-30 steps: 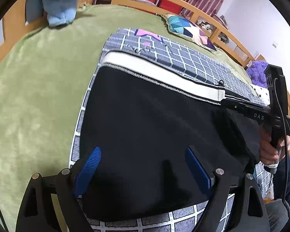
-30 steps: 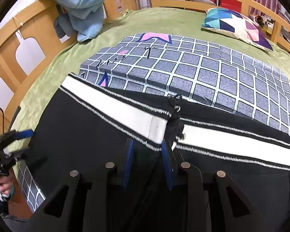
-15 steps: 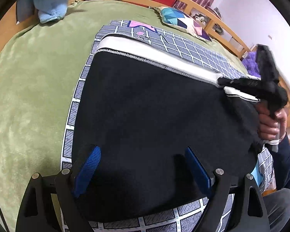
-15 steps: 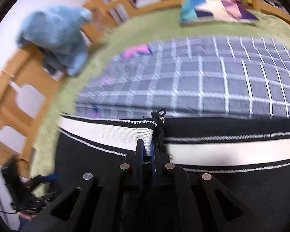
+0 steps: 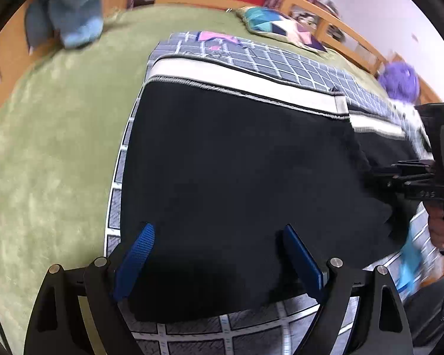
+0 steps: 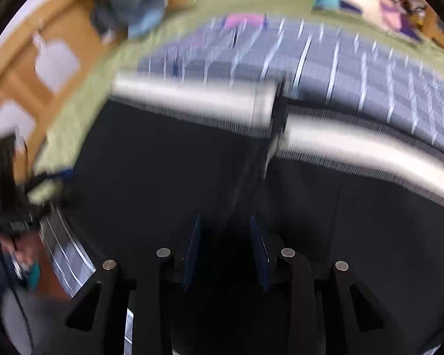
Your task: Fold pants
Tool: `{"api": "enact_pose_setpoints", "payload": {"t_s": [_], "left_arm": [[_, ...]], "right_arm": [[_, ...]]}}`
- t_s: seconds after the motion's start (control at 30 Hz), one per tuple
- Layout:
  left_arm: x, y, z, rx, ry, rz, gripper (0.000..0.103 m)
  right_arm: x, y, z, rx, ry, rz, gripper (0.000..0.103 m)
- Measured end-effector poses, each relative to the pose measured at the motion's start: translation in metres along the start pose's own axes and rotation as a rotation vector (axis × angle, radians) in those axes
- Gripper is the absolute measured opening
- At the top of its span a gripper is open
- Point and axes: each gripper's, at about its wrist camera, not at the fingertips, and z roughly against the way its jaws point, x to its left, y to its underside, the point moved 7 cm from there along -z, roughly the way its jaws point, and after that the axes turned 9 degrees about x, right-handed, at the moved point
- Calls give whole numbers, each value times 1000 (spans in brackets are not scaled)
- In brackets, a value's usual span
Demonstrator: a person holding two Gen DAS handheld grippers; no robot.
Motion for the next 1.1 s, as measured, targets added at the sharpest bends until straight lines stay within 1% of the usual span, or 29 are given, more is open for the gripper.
{"api": "enact_pose_setpoints", "payload": {"t_s": [0.03, 0.07, 0.1, 0.13, 0.17, 0.2, 0.23, 0.33, 0.37, 0.4, 0.5, 0.53, 0.6, 0.63, 0.67, 0.73, 0.8, 0.83, 0.87, 0.9, 0.97, 1.03, 1.1], "left_arm": [[-1, 0, 4, -5, 5, -3, 87], [-1, 1, 11, -11, 37, 5, 87], [3, 3, 21, -21, 70, 32, 87], [10, 4, 29, -31, 88, 63, 87], [16, 8, 36, -38, 97, 94, 87], [23, 11, 42, -44, 108, 122, 87], [28, 15, 44, -48, 117, 141, 87], [45, 29, 47, -44, 167, 208, 86], [50, 35, 44, -35, 176, 233, 83], [51, 36, 41, -31, 181, 244, 81], [51, 39, 31, -26, 225, 266, 79], [47, 40, 29, -26, 225, 263, 78], [47, 38, 22, -29, 191, 260, 78], [49, 37, 16, -24, 190, 272, 78], [50, 36, 11, -20, 208, 290, 77], [52, 34, 6, -32, 245, 318, 75], [52, 30, 3, -51, 256, 333, 74], [52, 29, 3, -52, 253, 338, 69], [54, 27, 3, -50, 240, 350, 61], [56, 26, 5, -51, 231, 364, 56], [59, 22, 18, -69, 229, 389, 32], [56, 16, 30, -76, 222, 369, 23], [39, 3, 53, -109, 179, 288, 20]], "right_arm": [[0, 6, -10, 19, 11, 4, 33], [-1, 9, -10, -12, 0, -10, 34], [-2, 10, -7, -16, -16, -26, 34], [-4, 9, -3, -9, -40, -47, 34], [-7, 8, 7, -27, -80, -81, 34], [-11, 8, 16, -60, -91, -107, 34], [-18, 9, 29, -109, -88, -141, 35], [-34, 17, 56, -184, -93, -207, 38], [-39, 22, 63, -207, -84, -230, 38], [-45, 27, 71, -226, -65, -250, 38], [-58, 43, 87, -244, -9, -283, 39], [-61, 46, 89, -247, -1, -286, 39], [-66, 55, 94, -248, 29, -288, 39], [-67, 59, 96, -248, 45, -288, 39], [-70, 65, 97, -245, 64, -290, 39], [-77, 76, 99, -239, 76, -301, 39], [-82, 84, 97, -226, 79, -319, 39], [-85, 89, 95, -219, 85, -328, 39], [-88, 93, 94, -213, 93, -336, 39], [-91, 97, 93, -207, 107, -346, 39], [-96, 103, 95, -216, 124, -367, 39], [-100, 109, 99, -239, 132, -391, 39], [-104, 115, 105, -261, 131, -412, 39]]}}
